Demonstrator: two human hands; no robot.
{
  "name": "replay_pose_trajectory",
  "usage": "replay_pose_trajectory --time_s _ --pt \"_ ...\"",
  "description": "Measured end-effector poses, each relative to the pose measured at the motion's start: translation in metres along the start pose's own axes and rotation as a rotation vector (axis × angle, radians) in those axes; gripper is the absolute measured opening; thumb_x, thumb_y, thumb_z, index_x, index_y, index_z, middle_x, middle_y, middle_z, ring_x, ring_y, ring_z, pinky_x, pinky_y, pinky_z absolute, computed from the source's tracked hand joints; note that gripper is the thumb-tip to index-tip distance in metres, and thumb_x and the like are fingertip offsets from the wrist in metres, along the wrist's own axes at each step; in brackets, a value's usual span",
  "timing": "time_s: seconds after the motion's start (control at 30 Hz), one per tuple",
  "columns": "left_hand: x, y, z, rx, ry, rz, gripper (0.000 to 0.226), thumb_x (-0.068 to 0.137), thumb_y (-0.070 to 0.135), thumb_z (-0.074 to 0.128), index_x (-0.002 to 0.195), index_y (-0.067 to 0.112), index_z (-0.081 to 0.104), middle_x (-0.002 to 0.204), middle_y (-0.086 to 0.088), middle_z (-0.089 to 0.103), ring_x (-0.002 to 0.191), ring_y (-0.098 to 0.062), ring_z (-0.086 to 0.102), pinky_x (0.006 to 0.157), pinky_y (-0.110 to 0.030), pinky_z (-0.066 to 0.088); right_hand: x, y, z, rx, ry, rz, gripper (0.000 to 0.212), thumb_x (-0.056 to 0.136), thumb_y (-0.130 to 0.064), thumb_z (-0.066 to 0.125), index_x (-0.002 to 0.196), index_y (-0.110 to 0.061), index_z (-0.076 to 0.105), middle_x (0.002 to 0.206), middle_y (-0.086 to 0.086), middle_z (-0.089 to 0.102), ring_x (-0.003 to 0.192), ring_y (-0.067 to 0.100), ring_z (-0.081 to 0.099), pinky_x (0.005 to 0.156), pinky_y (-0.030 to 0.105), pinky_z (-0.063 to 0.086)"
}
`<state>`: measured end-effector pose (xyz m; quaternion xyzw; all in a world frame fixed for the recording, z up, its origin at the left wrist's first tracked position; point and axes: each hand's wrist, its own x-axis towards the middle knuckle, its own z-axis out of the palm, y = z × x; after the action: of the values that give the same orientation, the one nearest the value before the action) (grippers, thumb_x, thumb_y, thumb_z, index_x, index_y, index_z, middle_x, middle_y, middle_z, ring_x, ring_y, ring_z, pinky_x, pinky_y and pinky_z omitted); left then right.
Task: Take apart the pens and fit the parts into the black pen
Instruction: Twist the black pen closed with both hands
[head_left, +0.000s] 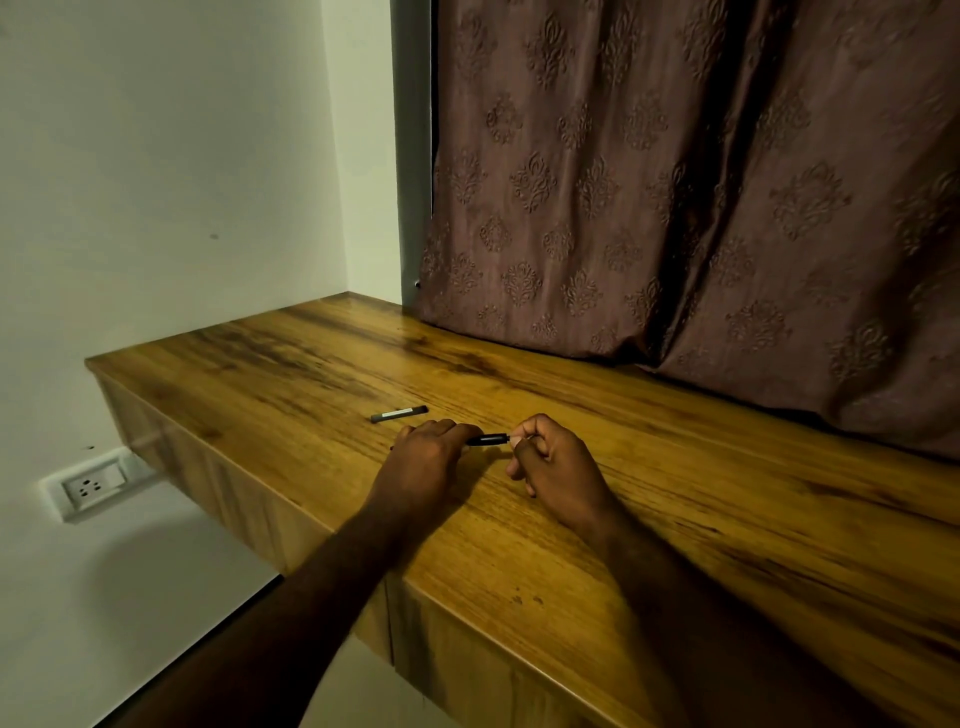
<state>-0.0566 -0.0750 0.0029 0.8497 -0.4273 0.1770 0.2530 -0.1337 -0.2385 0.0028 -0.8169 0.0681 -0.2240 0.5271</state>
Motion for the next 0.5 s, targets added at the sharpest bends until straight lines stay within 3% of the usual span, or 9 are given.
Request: replay_pose_trajectory --time_s 0.2,0.37,0.5 --pt "0.001 0.001 0.001 0.006 0.002 -0.014 0.047 0.083 0.040 0.037 0.119 0.023 0.061 0.107 0.000 0.068 0.098 -0.021 0.060 0.084 -0.042 0.047 0.000 0.000 0.000 -0.033 -0.012 -0.017 0.012 0.100 -0.020 0.051 0.090 -0.019 0.057 0.073 0.008 0.070 0.052 0.010 0.051 0.053 0.031 0.042" --pt "0.002 -0.005 0.005 0.072 0.052 -0.073 0.038 0.082 0.022 0.063 0.119 0.025 0.059 0.110 0.002 0.066 0.104 -0.021 0.059 0.088 -0.040 0.043 0.006 0.004 -0.013 0.141 0.044 0.100 0.006 0.096 -0.010 0.057 0.100 -0.010 0.061 0.080 0.008 0.068 0.054 0.010 0.054 0.045 0.023 0.042" --pt "0.002 -0.007 0.008 0.107 0.053 -0.105 0.039 0.083 0.017 0.063 0.121 0.026 0.058 0.114 0.003 0.065 0.109 -0.020 0.056 0.090 -0.038 0.038 0.020 0.021 -0.019 -0.077 0.226 0.121 0.009 0.090 -0.010 0.064 0.088 -0.020 0.064 0.078 -0.002 0.065 0.066 0.014 0.060 0.060 0.026 0.047"
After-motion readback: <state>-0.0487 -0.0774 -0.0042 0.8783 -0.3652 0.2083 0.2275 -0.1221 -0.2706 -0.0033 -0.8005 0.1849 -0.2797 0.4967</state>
